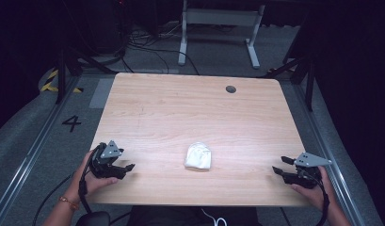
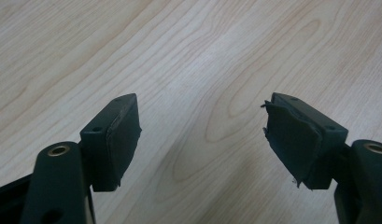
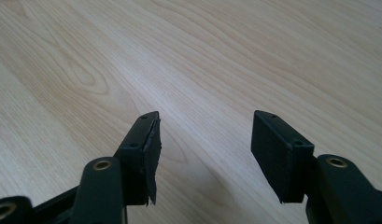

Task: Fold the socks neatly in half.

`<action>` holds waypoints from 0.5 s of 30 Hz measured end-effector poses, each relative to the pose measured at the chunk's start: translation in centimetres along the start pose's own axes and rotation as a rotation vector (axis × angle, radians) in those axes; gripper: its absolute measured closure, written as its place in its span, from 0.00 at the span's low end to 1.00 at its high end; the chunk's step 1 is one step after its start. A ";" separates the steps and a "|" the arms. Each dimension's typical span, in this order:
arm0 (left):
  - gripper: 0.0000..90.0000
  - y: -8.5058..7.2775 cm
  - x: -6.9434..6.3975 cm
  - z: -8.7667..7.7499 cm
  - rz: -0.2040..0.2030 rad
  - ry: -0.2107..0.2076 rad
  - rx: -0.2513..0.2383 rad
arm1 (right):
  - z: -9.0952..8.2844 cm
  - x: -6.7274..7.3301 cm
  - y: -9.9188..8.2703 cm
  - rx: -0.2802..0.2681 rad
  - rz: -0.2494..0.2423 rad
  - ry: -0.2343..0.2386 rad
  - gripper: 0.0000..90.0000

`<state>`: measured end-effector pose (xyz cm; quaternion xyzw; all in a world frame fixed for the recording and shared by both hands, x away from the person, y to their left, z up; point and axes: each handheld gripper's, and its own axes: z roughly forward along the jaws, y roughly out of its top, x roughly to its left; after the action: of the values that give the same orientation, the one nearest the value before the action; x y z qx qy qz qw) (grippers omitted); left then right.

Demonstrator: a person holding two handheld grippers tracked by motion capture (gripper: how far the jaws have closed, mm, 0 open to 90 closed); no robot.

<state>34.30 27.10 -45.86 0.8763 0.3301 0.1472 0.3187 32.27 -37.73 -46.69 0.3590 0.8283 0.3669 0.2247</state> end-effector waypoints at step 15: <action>0.22 -3.2 1.5 0.3 -0.101 -0.010 -0.052 | -0.5 -1.8 -3.2 0.021 0.168 -0.014 0.36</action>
<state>33.98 29.84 -48.11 0.8506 0.3684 0.1348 0.3501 31.77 -40.86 -48.65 0.4321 0.7974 0.3733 0.1951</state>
